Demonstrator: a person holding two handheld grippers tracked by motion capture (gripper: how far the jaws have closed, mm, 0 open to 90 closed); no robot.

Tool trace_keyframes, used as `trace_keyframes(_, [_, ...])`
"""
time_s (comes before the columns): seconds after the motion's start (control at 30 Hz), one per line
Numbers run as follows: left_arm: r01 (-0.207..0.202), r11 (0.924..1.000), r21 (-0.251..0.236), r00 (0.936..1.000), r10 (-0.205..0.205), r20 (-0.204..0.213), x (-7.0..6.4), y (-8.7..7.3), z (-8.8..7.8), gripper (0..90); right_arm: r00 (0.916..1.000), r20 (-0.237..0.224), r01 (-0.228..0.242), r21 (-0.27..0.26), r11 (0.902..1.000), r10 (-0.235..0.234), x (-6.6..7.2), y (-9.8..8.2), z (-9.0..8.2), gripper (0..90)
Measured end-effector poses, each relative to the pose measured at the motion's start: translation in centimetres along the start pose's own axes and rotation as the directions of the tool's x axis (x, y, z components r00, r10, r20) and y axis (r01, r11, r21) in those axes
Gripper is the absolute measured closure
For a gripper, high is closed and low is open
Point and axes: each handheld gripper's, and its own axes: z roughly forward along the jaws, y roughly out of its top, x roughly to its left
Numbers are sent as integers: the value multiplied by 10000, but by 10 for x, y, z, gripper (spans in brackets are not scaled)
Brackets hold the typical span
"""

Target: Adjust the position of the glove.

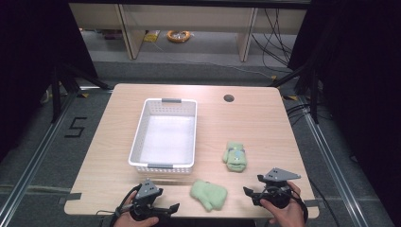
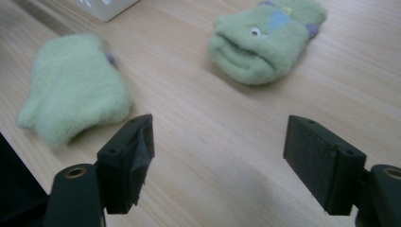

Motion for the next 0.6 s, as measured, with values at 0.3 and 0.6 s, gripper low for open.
trace_keyframes(0.3, [122, 9999, -110, 9999, -122, -19, 0, 0, 1, 168, 9996, -177, 201, -41, 9998, -202, 5, 2, 1, 272])
trace_keyframes(0.6, [274, 9994, -227, 9996, -274, 9, -3, 0, 3, 169, 9969, -532, 581, -113, 9982, -586, 17, 4, 3, 303])
